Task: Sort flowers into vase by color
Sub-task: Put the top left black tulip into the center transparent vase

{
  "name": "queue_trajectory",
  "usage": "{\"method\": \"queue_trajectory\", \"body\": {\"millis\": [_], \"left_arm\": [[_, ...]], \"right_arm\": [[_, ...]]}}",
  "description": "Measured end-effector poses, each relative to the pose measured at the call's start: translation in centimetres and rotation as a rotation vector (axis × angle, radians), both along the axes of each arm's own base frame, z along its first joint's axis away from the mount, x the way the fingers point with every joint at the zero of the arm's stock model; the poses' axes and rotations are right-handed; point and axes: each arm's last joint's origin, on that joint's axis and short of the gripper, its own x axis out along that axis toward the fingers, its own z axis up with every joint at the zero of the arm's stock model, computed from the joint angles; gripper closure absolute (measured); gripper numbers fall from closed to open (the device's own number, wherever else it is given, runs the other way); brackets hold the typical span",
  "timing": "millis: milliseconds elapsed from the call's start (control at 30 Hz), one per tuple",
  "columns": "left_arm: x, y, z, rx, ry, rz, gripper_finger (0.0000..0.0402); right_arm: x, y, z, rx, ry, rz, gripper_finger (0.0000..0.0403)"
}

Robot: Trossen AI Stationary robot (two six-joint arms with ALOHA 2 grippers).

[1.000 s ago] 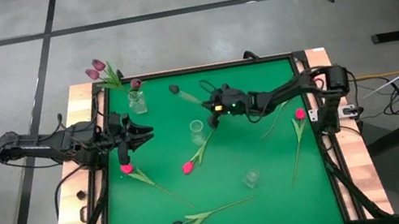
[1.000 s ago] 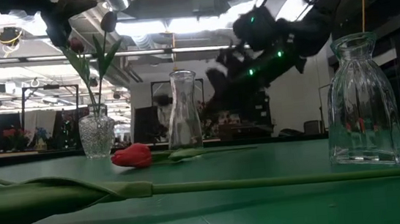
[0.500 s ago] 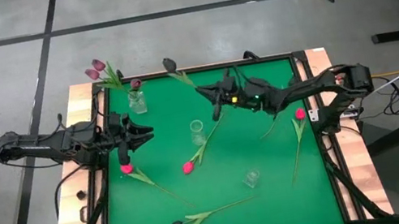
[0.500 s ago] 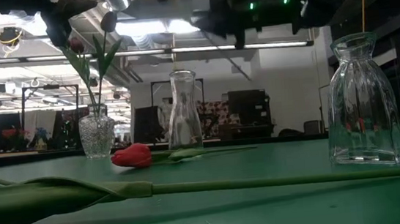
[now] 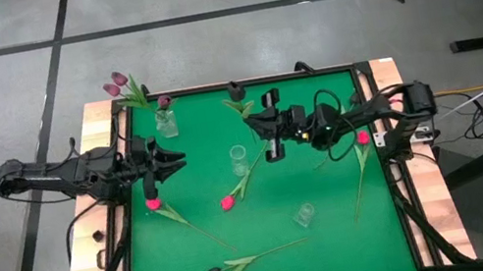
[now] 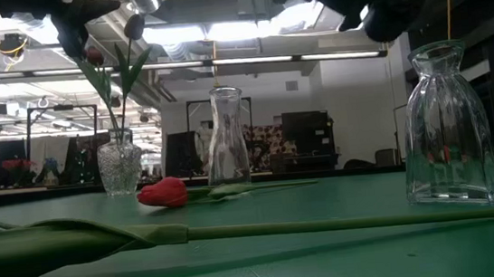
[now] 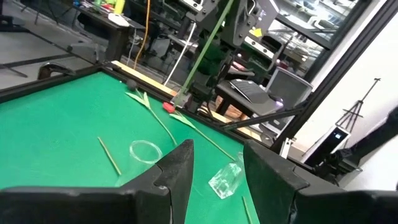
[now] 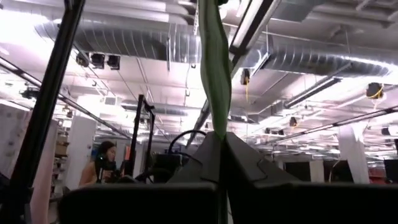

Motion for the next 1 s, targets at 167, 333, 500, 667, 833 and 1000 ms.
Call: {"method": "queue_trajectory", "body": {"millis": [167, 333, 500, 667, 833, 1000], "left_arm": [[0.0, 0.0, 0.0, 0.000, 0.001, 0.001, 0.0265], [0.0, 0.0, 0.0, 0.003, 0.001, 0.000, 0.0265], [0.0, 0.0, 0.0, 0.004, 0.003, 0.001, 0.0265], [0.0, 0.0, 0.0, 0.004, 0.003, 0.001, 0.0265], [0.0, 0.0, 0.0, 0.005, 0.002, 0.001, 0.0265], [0.0, 0.0, 0.0, 0.005, 0.003, 0.001, 0.0265]], "right_arm": [[2.1, 0.2, -0.2, -0.038, -0.005, 0.048, 0.0398], [3.3, 0.2, -0.5, -0.063, -0.008, 0.081, 0.0395], [3.6, 0.3, -1.1, -0.092, 0.009, 0.108, 0.0396], [3.6, 0.3, -1.3, -0.097, 0.014, 0.112, 0.0395], [3.7, 0.2, -1.4, -0.097, 0.015, 0.105, 0.0395], [3.7, -0.3, -1.6, -0.086, 0.021, 0.094, 0.0394]]}}
